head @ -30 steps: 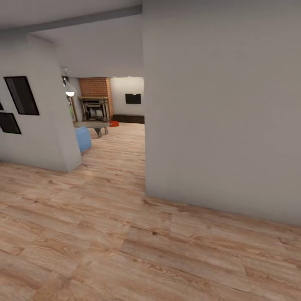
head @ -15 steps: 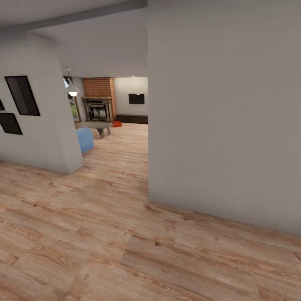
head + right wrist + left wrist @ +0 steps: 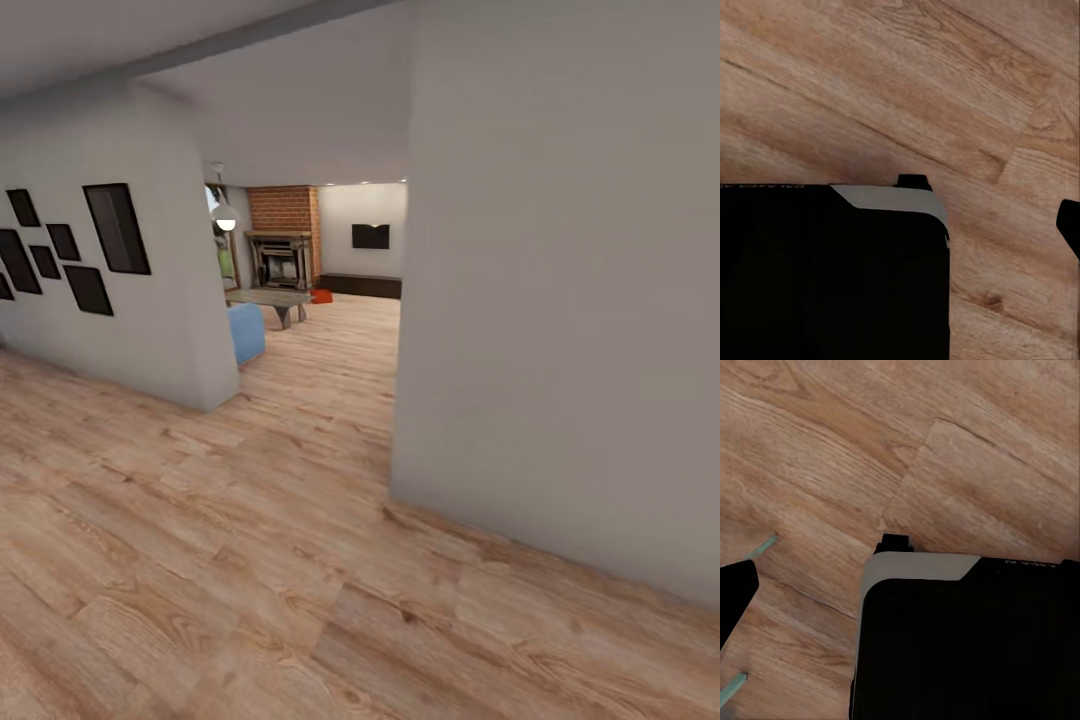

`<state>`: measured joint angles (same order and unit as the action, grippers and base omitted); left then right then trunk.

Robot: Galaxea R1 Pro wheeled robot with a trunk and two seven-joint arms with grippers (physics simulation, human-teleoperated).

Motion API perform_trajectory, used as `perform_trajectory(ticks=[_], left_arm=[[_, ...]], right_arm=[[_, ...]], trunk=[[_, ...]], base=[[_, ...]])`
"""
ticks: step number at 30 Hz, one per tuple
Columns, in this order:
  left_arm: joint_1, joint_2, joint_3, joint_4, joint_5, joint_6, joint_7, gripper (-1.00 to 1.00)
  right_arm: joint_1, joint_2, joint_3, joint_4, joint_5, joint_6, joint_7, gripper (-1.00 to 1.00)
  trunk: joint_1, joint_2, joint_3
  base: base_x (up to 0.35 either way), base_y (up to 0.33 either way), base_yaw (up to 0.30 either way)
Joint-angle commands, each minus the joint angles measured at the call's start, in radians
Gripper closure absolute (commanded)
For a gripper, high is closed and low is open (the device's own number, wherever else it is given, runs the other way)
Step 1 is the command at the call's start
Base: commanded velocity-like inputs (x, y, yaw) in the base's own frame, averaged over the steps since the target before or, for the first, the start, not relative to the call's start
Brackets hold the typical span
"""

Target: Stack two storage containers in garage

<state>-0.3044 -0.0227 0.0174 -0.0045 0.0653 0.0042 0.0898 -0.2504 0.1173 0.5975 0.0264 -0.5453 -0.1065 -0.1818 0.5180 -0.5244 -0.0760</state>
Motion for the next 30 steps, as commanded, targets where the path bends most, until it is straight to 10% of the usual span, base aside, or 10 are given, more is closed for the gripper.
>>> perform_trajectory(ticks=[1, 30], left_arm=[[-0.001, 0.000, 0.001, 0.000, 0.007, 0.000, 0.002, -1.00], [-0.001, 0.000, 0.001, 0.000, 0.007, 0.000, 0.002, -1.00]], right_arm=[[-0.001, 0.001, 0.008, 0.003, -0.009, -0.005, -0.001, -1.00], [-0.001, 0.001, 0.010, 0.003, -0.004, -0.005, 0.000, -1.00]], trunk=[[0.001, -0.002, -0.002], [0.001, -0.002, -0.002]], base=[[0.323, 0.000, 0.272], [0.323, 0.000, 0.272]])
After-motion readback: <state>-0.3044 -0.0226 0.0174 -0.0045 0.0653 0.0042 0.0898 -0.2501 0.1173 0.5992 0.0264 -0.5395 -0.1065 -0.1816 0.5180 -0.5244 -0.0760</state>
